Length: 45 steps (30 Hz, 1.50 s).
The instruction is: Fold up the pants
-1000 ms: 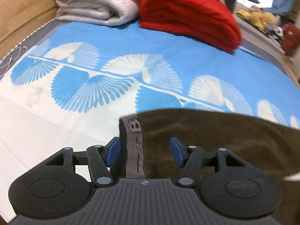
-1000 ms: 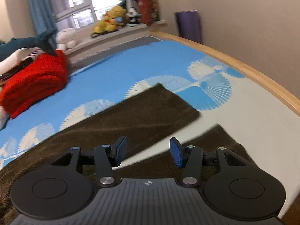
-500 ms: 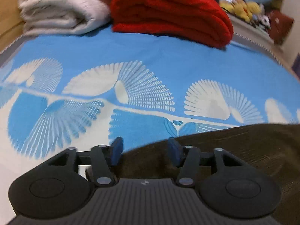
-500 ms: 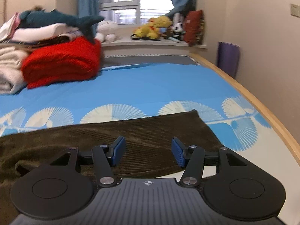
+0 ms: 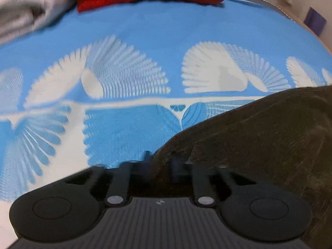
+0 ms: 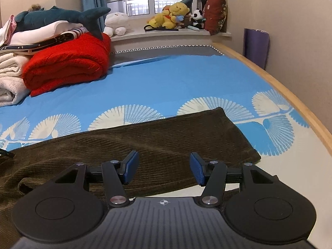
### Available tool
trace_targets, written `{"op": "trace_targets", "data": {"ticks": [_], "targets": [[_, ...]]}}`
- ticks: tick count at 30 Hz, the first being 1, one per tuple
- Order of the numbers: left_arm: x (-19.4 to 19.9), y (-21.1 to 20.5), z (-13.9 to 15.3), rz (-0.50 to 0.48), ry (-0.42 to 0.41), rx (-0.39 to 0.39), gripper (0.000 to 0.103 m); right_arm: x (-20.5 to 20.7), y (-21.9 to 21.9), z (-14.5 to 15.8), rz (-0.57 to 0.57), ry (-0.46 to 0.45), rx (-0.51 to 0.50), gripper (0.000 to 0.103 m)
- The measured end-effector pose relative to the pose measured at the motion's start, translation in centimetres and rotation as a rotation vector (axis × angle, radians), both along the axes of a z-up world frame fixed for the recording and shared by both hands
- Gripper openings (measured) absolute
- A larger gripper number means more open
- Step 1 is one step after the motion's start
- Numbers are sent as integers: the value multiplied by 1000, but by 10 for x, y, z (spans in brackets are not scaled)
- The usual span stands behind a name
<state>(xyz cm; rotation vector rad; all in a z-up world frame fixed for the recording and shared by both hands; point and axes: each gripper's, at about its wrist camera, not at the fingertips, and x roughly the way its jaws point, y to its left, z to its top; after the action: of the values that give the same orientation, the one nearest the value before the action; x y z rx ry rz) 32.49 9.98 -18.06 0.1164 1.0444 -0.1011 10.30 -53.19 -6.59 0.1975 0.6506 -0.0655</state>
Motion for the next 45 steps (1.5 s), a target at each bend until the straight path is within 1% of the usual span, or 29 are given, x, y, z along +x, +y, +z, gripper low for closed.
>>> {"op": "trace_targets", "data": {"ticks": [2,5,7,10,12,13,15,16,18,19,20,21,22,24,26,27,28,29,30,31,33,35,37,38,39,40,41,42,45], "targets": [[-16,-11,19,-49,-43,40,11,0,2,0,3,-3,-3,56],[-54,-24,56,-95,-108,36,10,0,3,1,1,-1,1,55],[-96,-37,79,-148,-142,29,9,-2,4,2,-2,-2,-12,54],[-172,-62,101,-236,-158,37,9,-8,6,5,-13,0,-18,54],[-224,-72,105,-269,-154,-1,9,-13,8,6,-22,0,-6,54],[-243,-75,102,-266,-142,-20,9,-16,9,7,-28,2,2,54],[-272,-76,84,-228,-100,-57,11,-23,12,7,-31,8,14,54],[-280,-73,74,-196,-74,-79,13,-27,13,7,-29,9,17,54],[-284,-63,60,-105,2,-120,15,-33,17,7,-25,13,17,54],[-285,-54,64,-54,-14,-158,23,-37,19,6,-23,18,15,54],[-286,-41,69,4,-41,-227,32,-40,21,4,-22,25,15,54],[-285,-27,71,68,-41,-298,47,-42,22,3,-21,31,18,54],[-282,-16,69,118,-14,-351,49,-45,23,2,-19,34,25,54],[-275,3,55,221,88,-444,49,-49,23,0,-23,35,37,54],[-269,15,34,306,195,-489,49,-49,19,-1,-39,34,58,54],[-264,20,24,338,240,-510,49,-49,17,-1,-50,32,75,48],[-260,24,17,356,264,-526,49,-48,14,-2,-62,31,97,43],[-256,25,11,370,279,-536,49,-46,12,-3,-74,30,119,34],[-252,27,6,384,289,-542,51,-43,9,-4,-91,28,147,28],[-249,29,3,399,295,-542,56,-41,7,-4,-105,26,176,26],[-241,33,-3,443,300,-546,59,-34,2,-6,-129,15,249,26],[-236,38,-3,487,294,-553,59,-22,-3,-9,-145,2,316,26],[-230,41,-4,536,290,-547,58,-8,-7,-13,-148,-2,363,28],[-227,40,-3,551,282,-537,56,1,-8,-17,-148,1,387,28],[-227,40,-1,560,275,-512,43,10,-9,-22,-154,8,409,28],[-225,38,0,562,274,-469,31,22,-10,-29,-163,24,440,29],[-223,37,2,555,275,-437,29,33,-12,-36,-170,38,470,29],[-221,36,4,552,271,-422,25,44,-12,-43,-178,51,493,29],[-220,33,14,555,234,-383,22,80,-13,-70,-211,88,543,29]]}}
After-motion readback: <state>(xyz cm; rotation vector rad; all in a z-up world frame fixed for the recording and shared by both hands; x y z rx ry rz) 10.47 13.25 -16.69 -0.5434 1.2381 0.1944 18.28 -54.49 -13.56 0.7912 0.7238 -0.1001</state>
